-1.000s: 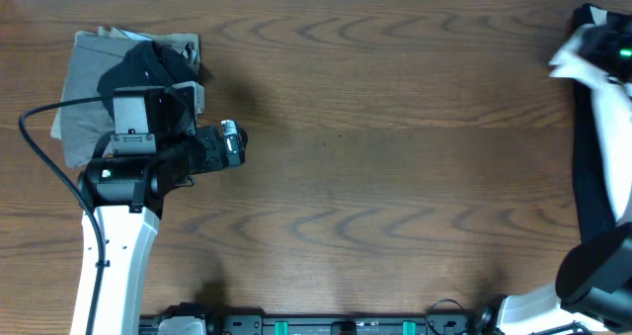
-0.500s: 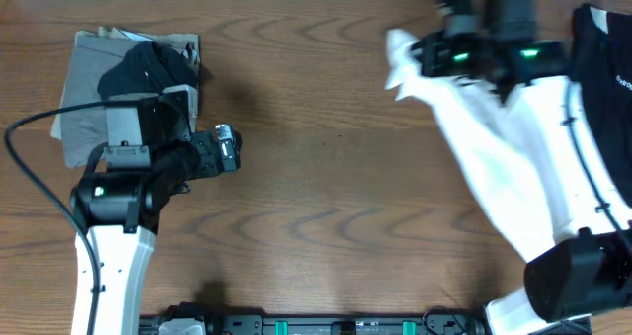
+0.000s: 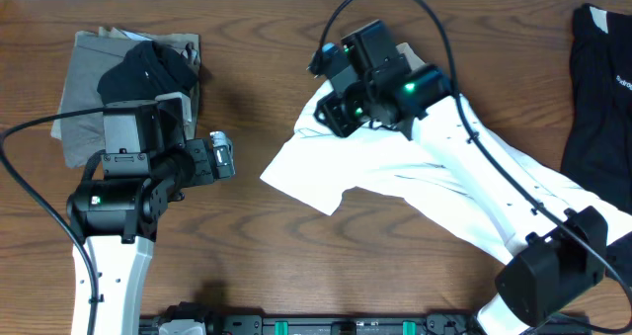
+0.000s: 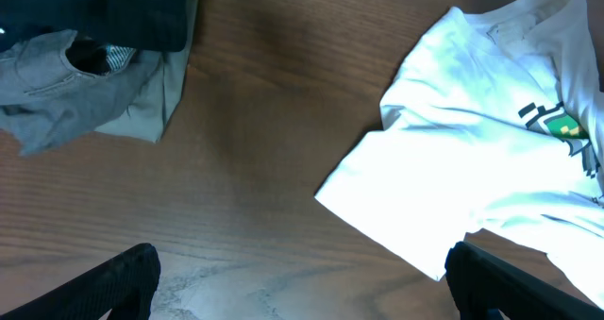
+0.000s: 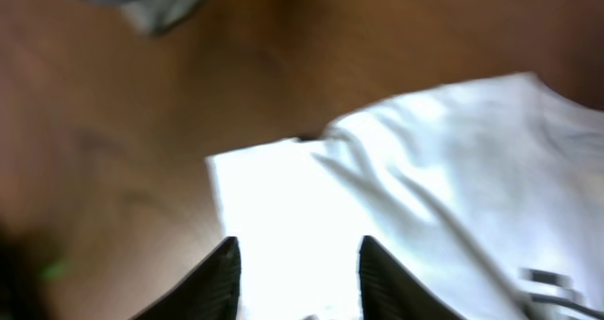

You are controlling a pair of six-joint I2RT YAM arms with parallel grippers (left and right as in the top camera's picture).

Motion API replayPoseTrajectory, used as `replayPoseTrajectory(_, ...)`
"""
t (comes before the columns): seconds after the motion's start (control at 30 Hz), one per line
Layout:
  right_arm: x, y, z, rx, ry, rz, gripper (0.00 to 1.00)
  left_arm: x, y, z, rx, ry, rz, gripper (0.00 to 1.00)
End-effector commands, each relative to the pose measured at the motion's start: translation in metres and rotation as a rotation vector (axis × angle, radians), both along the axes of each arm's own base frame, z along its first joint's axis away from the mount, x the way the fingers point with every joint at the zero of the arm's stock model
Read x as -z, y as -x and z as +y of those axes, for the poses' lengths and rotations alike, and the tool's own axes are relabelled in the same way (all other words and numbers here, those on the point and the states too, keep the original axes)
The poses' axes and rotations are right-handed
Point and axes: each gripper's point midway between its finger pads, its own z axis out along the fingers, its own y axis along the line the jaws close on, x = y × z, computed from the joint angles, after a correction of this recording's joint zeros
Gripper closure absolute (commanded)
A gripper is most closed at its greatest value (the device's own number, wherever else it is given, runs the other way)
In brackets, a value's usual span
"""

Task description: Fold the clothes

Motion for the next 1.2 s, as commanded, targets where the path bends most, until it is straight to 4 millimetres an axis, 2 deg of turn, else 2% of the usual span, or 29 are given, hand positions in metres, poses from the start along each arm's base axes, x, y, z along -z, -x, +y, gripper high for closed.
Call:
replayPoseTrajectory(0.0,-0.002,-0.040,-0.059,0.230,0.069,-0.047,0.50,-0.007,-0.001,0.004,0.002,-0.023,-0.022,0.02)
replayPoseTrajectory(0.07,-0.002,-0.060,-0.096,0.334,0.065,-0.042,0.41,-0.007,-0.001,0.004,0.002,-0.023,-0.022,0.02)
replayPoseTrajectory(0.13,-0.001,-0.074,-0.131,0.416,0.066,-0.040,0.36,-0.007,-0.001,0.004,0.002,-0.023,-0.022,0.02)
replayPoseTrajectory(0.2,0.003,-0.086,-0.172,0.516,0.064,-0.024,0.27,-0.007,-0.001,0.004,0.003,-0.023,-0.023,0.02)
replayPoseTrajectory(0.3,0.019,-0.098,-0.222,0.626,0.064,0.020,0.24,-0.007,-0.001,0.004,0.003,-0.023,-0.023,0.02)
replayPoseTrajectory(0.37,0.037,-0.102,-0.246,0.673,0.069,0.061,0.18,-0.007,-0.001,0.004,0.002,-0.022,-0.023,0.02)
replayPoseTrajectory(0.4,0.047,-0.104,-0.256,0.679,0.079,0.080,0.10,-0.007,-0.001,0.004,0.002,-0.022,-0.023,0.02)
replayPoseTrajectory(0.47,0.070,-0.105,-0.269,0.677,0.106,0.121,0.11,-0.007,-0.001,0.004,0.003,-0.023,-0.023,0.02)
replayPoseTrajectory(0.53,0.090,-0.103,-0.268,0.643,0.093,0.173,0.12,-0.007,-0.001,0.004,0.002,-0.022,-0.023,0.02)
replayPoseTrajectory(0.67,0.127,-0.094,-0.250,0.516,0.063,0.270,0.23,-0.007,-0.001,0.004,0.003,-0.023,-0.023,0.02)
replayPoseTrajectory(0.73,0.142,-0.089,-0.245,0.498,0.072,0.311,0.33,-0.007,-0.001,0.004,0.003,-0.023,-0.023,0.02)
replayPoseTrajectory(0.77,0.148,-0.084,-0.238,0.460,0.066,0.333,0.41,-0.007,-0.001,0.004,0.003,-0.023,-0.023,0.02)
replayPoseTrajectory(0.83,0.151,-0.075,-0.225,0.372,0.046,0.358,0.65,-0.007,-0.002,0.004,0.003,-0.023,-0.022,0.02)
replayPoseTrajectory(0.87,0.151,-0.070,-0.221,0.337,0.045,0.365,0.73,-0.007,-0.002,0.004,0.003,-0.023,-0.022,0.02)
replayPoseTrajectory(1.03,0.149,-0.063,-0.217,0.301,0.054,0.376,0.99,-0.004,-0.003,0.004,0.003,-0.023,-0.010,0.02)
replayPoseTrajectory(1.17,0.143,-0.066,-0.211,0.276,0.011,0.358,0.99,0.002,-0.006,0.004,0.003,-0.022,0.012,0.02)
